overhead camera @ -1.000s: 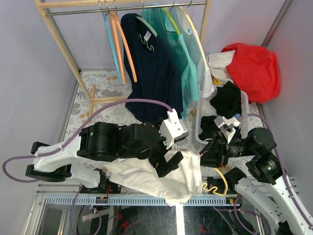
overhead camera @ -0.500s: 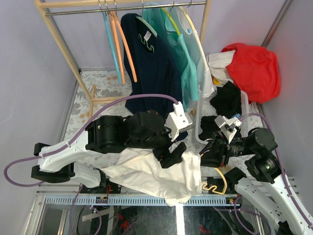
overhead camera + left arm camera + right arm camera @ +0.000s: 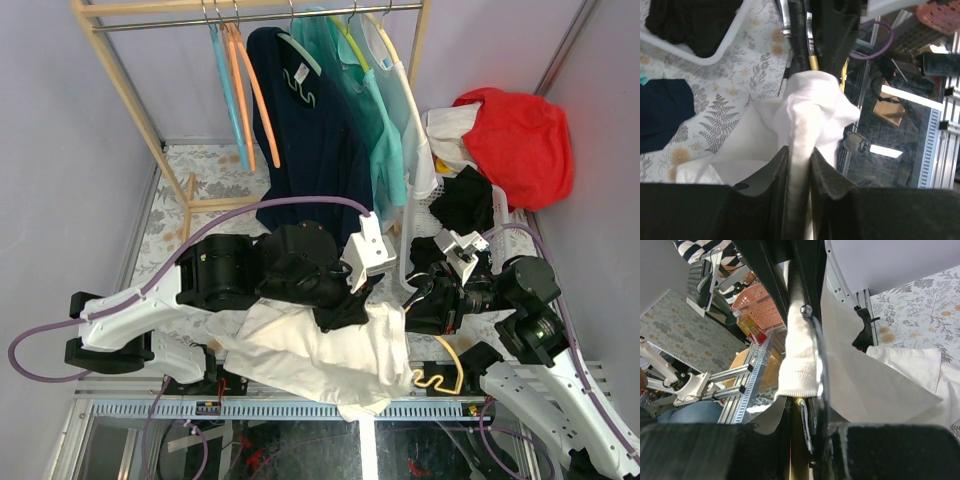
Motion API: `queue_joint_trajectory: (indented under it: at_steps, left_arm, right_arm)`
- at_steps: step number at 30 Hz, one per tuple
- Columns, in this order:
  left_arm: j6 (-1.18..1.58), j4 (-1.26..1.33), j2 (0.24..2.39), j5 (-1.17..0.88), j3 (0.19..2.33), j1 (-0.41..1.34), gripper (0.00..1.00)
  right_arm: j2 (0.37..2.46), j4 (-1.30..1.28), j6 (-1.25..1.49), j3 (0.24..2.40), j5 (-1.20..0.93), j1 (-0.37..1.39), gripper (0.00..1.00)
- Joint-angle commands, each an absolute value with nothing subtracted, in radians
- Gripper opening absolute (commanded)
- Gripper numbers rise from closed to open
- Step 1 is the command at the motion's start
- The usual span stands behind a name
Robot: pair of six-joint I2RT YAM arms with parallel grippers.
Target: Place the t-shirt on the hanger
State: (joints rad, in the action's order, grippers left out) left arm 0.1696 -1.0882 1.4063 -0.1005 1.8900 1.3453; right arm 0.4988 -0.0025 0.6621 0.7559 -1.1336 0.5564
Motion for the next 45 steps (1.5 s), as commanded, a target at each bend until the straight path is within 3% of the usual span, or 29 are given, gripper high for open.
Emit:
queue_joint_trajectory:
  at_steps: [1, 7, 10, 15, 24, 31, 37, 45]
  left_arm:
    - [0.148, -1.075, 1.422, -0.141, 1.895, 1.33, 0.13]
    - [0.152, -1.097, 1.414, -0.119, 1.899, 1.316, 0.02]
    - [0.153, -1.11, 1.404, -0.094, 1.902, 1.306, 0.0]
    - [0.155, -1.139, 1.386, -0.05, 1.924, 1.284, 0.0]
    - [0.175, -1.135, 1.312, 0.033, 1.883, 1.271, 0.0]
    - [0.193, -1.051, 1.227, 0.046, 1.795, 1.27, 0.0]
    - [0.21, -0.985, 1.176, 0.006, 1.746, 1.27, 0.0]
    - [0.199, -0.959, 1.195, -0.018, 1.715, 1.269, 0.0]
  right_arm:
    - [0.498, 0.136, 0.696, 0.777, -1.111, 0.557, 0.0]
    - [0.5, 0.112, 0.681, 0.767, -1.095, 0.557, 0.02]
    - [0.501, 0.061, 0.65, 0.772, -1.072, 0.557, 0.14]
    - [0.512, -0.061, 0.575, 0.783, -1.019, 0.557, 0.42]
    - [0.575, -0.267, 0.449, 0.875, -0.942, 0.557, 0.51]
    - [0.622, -0.28, 0.441, 0.896, -0.936, 0.556, 0.47]
    - [0.647, -0.169, 0.515, 0.884, -0.968, 0.558, 0.19]
    - [0.619, -0.038, 0.586, 0.795, -0.977, 0.557, 0.06]
